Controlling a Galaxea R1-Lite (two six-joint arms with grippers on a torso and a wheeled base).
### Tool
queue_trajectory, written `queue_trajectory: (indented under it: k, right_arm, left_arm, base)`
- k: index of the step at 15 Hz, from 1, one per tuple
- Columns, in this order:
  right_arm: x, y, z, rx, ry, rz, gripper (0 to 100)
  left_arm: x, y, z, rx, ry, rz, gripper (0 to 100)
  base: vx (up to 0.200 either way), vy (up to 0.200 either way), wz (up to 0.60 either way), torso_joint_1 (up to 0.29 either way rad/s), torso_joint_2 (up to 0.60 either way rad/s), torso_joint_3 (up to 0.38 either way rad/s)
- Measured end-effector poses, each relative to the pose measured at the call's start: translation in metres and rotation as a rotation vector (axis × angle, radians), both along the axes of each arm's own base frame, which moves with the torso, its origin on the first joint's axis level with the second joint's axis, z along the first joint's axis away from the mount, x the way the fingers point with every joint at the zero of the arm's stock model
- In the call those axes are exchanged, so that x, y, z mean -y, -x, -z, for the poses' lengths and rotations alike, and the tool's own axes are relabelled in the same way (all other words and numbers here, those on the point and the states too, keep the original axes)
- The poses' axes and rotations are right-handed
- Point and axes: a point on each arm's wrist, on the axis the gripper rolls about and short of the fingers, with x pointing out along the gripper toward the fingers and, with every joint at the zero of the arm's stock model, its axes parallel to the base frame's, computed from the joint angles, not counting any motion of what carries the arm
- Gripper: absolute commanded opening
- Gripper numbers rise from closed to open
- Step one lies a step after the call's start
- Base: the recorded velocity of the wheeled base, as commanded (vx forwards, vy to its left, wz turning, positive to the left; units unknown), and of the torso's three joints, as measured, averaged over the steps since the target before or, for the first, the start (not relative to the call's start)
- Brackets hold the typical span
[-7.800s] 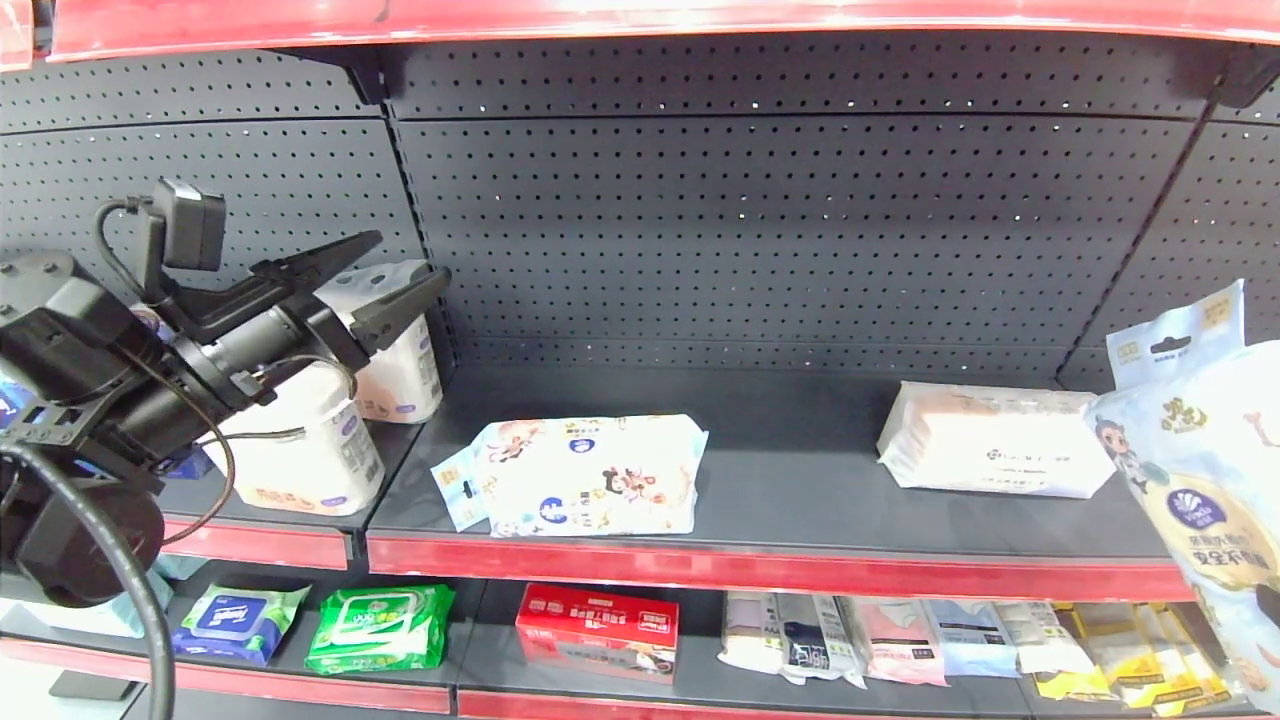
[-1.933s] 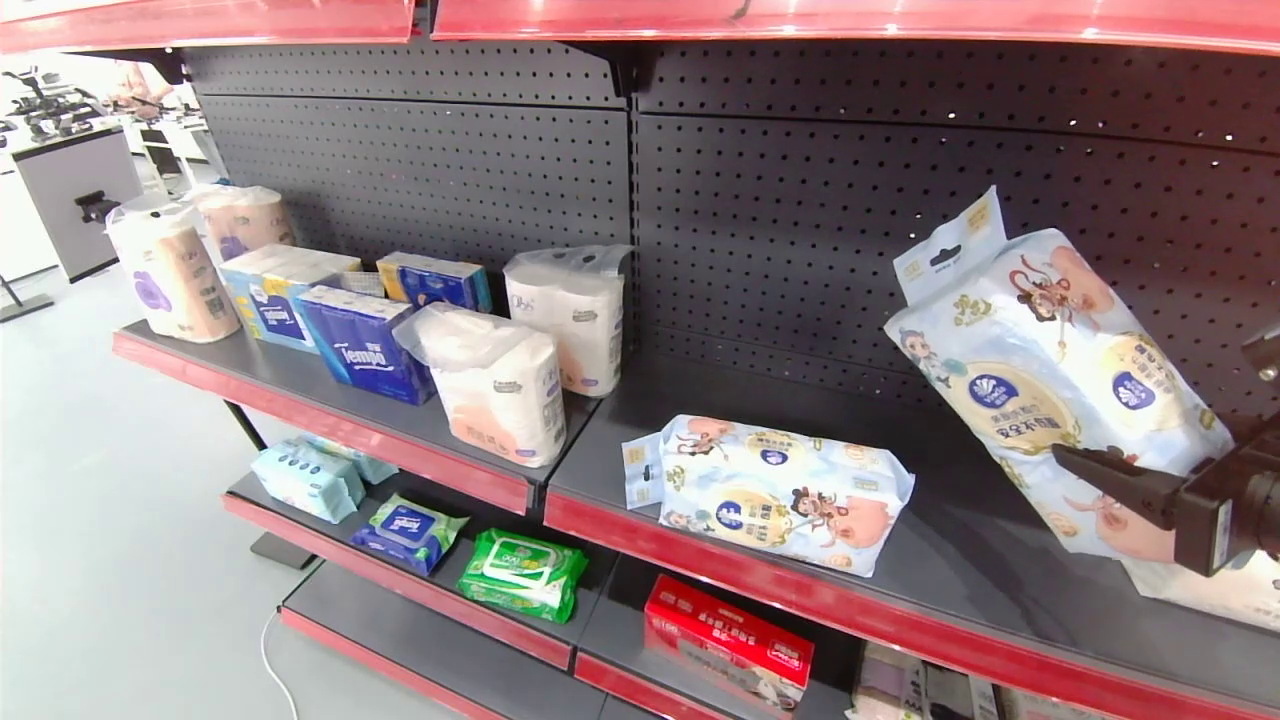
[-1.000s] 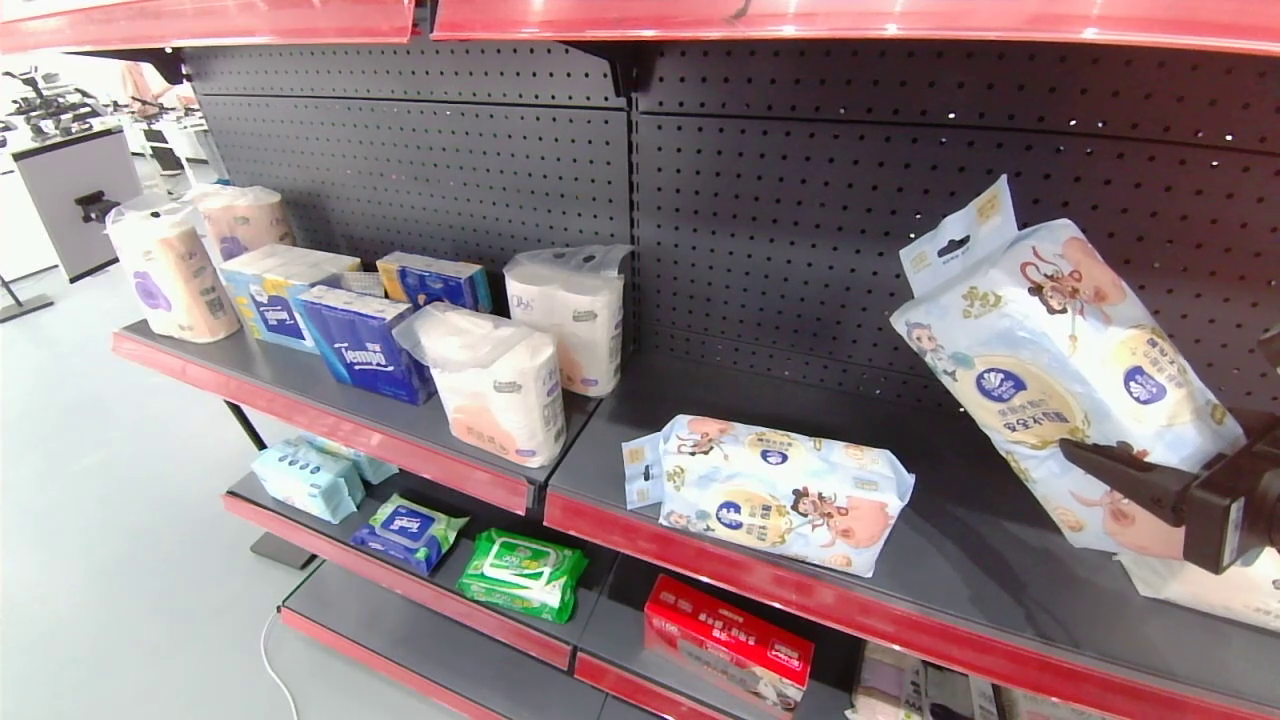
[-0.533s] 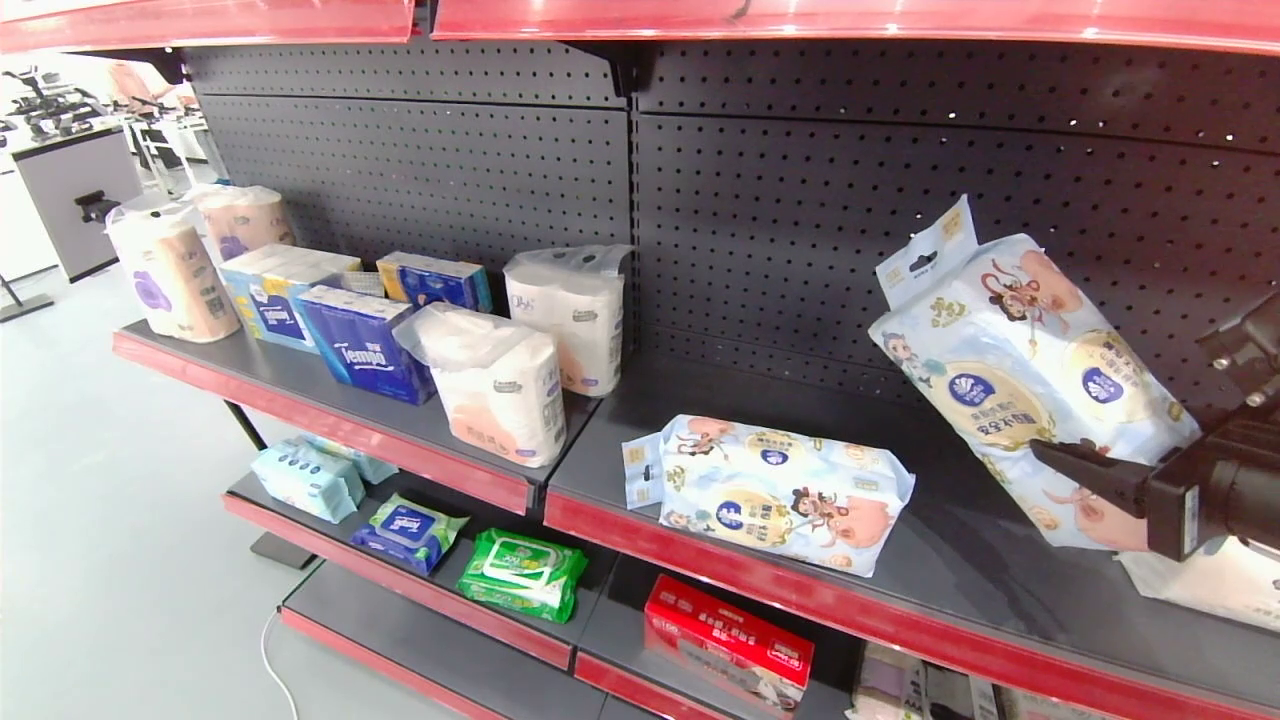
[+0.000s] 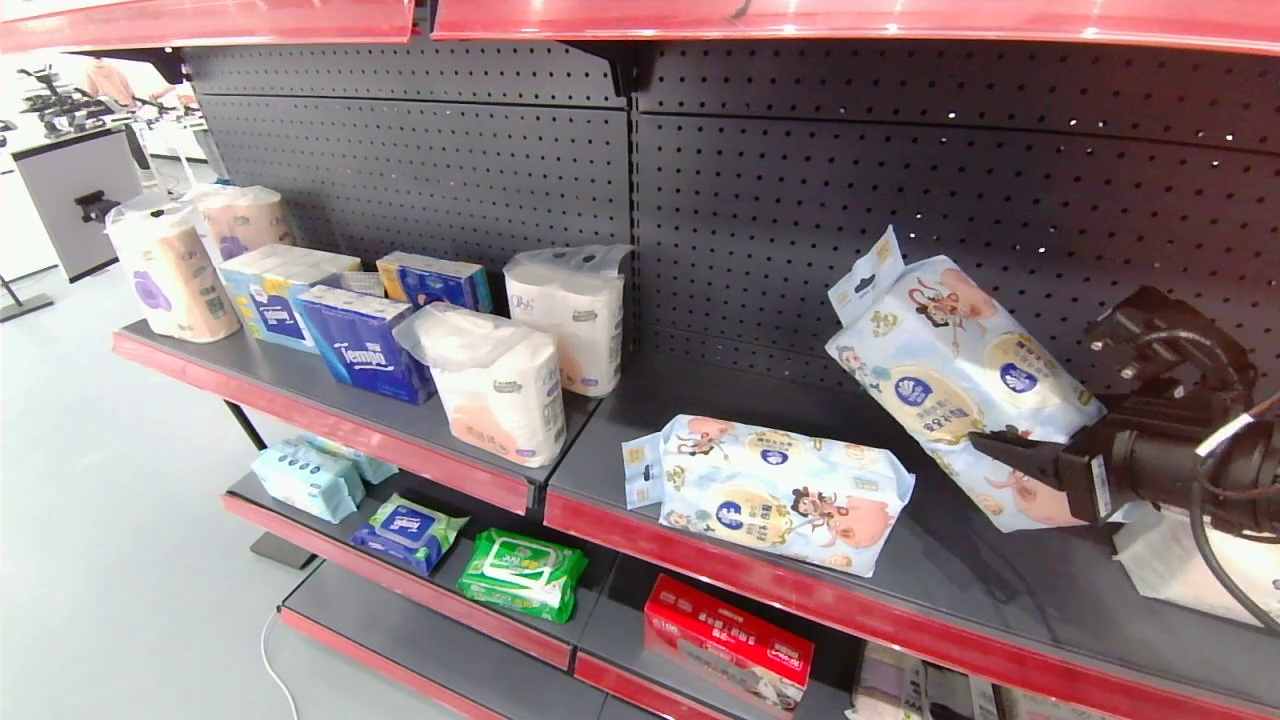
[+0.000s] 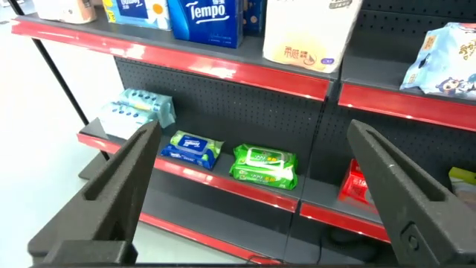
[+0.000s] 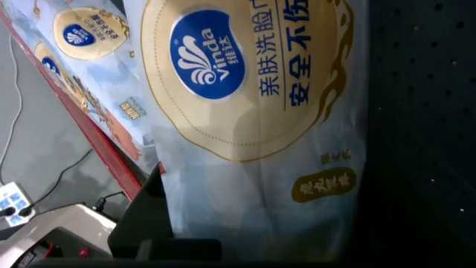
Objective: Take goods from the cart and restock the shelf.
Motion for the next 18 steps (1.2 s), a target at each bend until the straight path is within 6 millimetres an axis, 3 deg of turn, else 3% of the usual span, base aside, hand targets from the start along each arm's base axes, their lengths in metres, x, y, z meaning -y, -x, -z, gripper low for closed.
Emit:
queue_trajectory:
  k: [10, 18]
  right_arm:
    - [0.003, -0.075, 0.012, 0.059, 0.035, -0.002, 0]
    - [-0.008, -0.099, 0.037, 0.018, 0.007, -0.094, 0]
  left_arm:
    - [0.000, 0.000, 0.000, 0.000, 0.000, 0.000, 100]
    - [0.000, 0.000, 0.000, 0.000, 0.000, 0.001, 100]
  base:
    - [0.000, 0.000, 0.00, 0.000, 0.00, 0.000]
    - [0.000, 0.000, 0.00, 0.000, 0.00, 0.000]
